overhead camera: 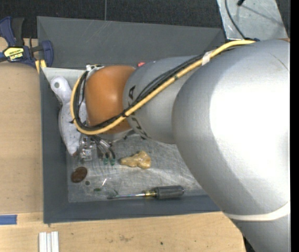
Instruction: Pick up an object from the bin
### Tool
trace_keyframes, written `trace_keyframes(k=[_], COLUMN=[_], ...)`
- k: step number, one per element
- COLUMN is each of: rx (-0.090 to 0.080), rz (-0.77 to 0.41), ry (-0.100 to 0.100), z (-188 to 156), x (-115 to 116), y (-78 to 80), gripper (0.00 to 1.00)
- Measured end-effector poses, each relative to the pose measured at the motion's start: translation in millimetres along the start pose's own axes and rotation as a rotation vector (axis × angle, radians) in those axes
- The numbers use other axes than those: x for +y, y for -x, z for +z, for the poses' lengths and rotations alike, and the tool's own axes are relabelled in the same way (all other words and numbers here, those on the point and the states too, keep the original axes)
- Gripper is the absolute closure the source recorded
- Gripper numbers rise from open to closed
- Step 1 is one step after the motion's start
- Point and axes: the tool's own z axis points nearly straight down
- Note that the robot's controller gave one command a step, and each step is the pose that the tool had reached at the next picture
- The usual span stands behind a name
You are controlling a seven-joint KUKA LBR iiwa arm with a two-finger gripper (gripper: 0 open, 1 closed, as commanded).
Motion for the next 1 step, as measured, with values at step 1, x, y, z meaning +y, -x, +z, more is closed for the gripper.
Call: trace_keyframes(k=[1], rx=[0.012], rz=[-0.078], ry=[-0.005], z=[-34.5], x=[-10.6], y=[-28.9], gripper=[1.00])
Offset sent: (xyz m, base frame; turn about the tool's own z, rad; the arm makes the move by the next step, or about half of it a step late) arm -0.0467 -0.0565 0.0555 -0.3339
